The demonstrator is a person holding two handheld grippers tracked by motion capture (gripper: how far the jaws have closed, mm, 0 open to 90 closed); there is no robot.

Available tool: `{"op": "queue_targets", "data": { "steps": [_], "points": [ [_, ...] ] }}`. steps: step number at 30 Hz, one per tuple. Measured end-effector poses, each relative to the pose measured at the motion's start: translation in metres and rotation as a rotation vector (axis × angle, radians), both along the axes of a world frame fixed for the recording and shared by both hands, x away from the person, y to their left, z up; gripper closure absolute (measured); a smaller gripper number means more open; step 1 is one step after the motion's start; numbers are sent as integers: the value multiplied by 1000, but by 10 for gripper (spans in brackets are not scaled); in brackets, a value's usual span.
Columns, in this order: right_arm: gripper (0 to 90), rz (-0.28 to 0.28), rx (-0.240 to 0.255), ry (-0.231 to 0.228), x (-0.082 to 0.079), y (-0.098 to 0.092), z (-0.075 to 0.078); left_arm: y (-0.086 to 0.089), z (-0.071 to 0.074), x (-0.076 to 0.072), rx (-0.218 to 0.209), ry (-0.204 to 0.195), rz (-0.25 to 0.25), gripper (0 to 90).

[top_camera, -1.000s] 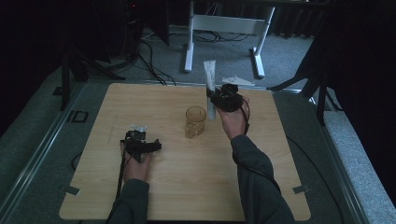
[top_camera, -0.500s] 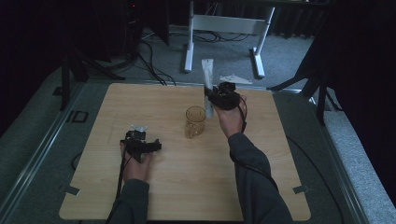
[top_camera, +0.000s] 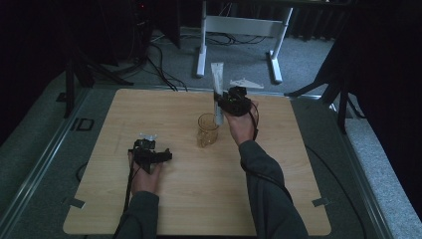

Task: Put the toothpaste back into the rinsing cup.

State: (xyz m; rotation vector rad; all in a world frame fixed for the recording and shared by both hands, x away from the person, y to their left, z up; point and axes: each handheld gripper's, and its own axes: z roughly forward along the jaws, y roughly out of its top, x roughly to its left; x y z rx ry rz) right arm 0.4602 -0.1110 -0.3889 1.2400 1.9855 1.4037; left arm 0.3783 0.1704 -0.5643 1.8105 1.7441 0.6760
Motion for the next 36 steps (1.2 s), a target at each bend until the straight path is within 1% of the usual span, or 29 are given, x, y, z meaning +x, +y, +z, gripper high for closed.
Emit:
{"op": "queue_targets", "data": {
  "steps": [4, 13, 17, 23, 36],
  "points": [
    [721, 0, 0, -3, 1, 2, 0, 0, 0, 0, 0, 0, 0, 0],
    [719, -6, 1, 8, 7, 7, -1, 0, 0, 0, 0, 0, 0, 0],
    [719, -5, -5, 9, 9, 8, -4, 0, 0, 0, 0, 0, 1, 1],
    [716, -6, 0, 19, 12, 10, -7, 0, 0, 0, 0, -1, 1, 0],
    [714, -3, -20, 28, 13, 15, -13, -1, 0, 0, -1, -2, 2, 0]
  ]
}}
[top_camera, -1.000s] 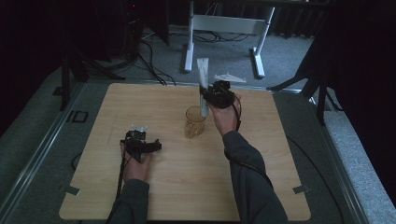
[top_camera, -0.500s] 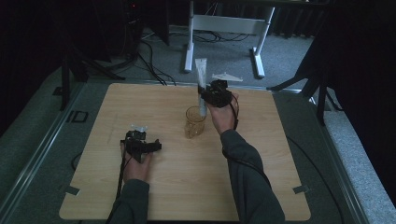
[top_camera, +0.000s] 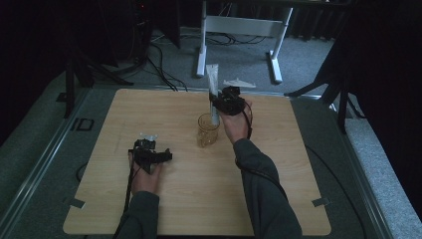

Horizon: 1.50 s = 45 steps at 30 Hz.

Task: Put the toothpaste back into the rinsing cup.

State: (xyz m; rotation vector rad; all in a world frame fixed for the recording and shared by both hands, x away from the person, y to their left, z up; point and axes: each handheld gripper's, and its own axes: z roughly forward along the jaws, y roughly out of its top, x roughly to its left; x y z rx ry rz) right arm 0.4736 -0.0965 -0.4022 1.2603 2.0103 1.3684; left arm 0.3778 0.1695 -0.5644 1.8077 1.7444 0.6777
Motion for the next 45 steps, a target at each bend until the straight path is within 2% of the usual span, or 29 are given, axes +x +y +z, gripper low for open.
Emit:
{"op": "queue_targets", "data": {
  "steps": [22, 35, 45],
  "points": [
    [710, -9, -11, 21, 1, 7, -19, -1, 0, 0, 0, -1, -1, 0],
    [708, -23, -20, 12, 4, 10, -24, -1, 0, -1, 2, 1, -3, 0],
    [707, -18, -20, 32, 8, 16, -30, -1, 0, -1, 1, 0, -3, 0]
  ]
}}
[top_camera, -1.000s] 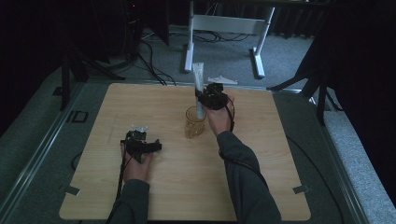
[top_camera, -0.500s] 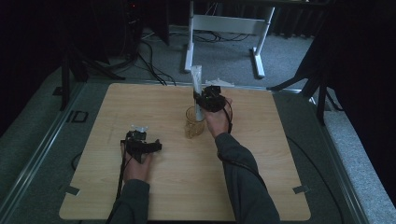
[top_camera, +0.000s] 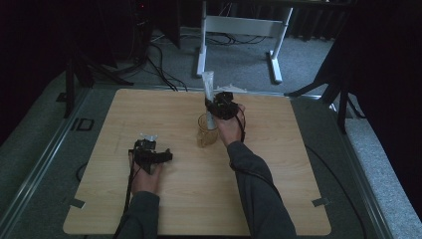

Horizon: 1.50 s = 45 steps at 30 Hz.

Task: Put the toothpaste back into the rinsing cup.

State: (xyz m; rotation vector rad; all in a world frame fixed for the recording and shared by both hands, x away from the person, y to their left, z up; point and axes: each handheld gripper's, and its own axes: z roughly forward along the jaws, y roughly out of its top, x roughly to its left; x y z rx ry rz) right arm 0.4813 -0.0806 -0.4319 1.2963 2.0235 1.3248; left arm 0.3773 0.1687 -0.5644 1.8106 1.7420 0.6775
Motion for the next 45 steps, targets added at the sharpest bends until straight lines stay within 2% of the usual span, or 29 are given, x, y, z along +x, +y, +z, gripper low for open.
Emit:
{"op": "queue_targets", "data": {
  "steps": [13, 18, 22, 45],
  "points": [
    [704, 13, -16, 10, -2, 4, -5, 0, 0, 0, 1, 0, 1, 0],
    [702, 27, -39, 18, -4, 6, -8, 0, 0, 0, 1, 0, -1, 0],
    [702, 45, -76, 14, -6, 8, -11, 0, 0, 0, 4, 3, -4, 0],
    [696, 61, -96, 37, -10, 3, -24, 0, 0, 0, 2, 1, -2, 0]
  ]
}}
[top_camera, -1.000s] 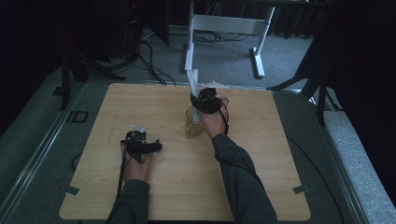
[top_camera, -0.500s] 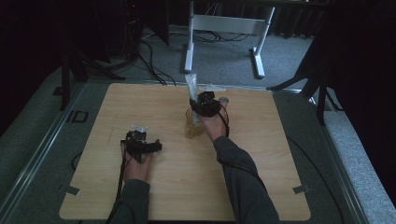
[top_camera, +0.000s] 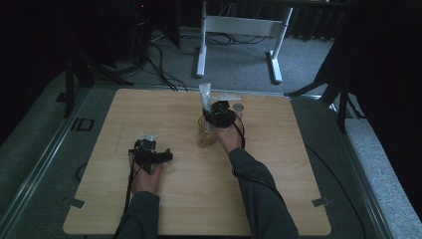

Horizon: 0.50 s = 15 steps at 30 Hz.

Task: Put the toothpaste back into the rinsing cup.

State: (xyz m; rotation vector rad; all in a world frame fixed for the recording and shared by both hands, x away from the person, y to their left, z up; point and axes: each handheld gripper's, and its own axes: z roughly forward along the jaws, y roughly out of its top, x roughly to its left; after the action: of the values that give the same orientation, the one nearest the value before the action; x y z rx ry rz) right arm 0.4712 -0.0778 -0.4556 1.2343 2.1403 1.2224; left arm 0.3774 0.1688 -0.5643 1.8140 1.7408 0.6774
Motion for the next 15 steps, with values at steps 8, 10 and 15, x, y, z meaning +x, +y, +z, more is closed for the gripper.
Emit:
{"op": "queue_targets", "data": {
  "steps": [8, 10, 15],
  "points": [
    [689, -2, -4, 13, -3, -3, -8, 0, 0, 0, -1, -1, 1, 0],
    [685, -1, -7, 22, -3, -4, -11, 0, 0, 0, 0, 1, 0, 0],
    [677, 3, -14, 43, -4, -5, -18, 0, 0, 0, 0, 1, 0, 0]
  ]
}}
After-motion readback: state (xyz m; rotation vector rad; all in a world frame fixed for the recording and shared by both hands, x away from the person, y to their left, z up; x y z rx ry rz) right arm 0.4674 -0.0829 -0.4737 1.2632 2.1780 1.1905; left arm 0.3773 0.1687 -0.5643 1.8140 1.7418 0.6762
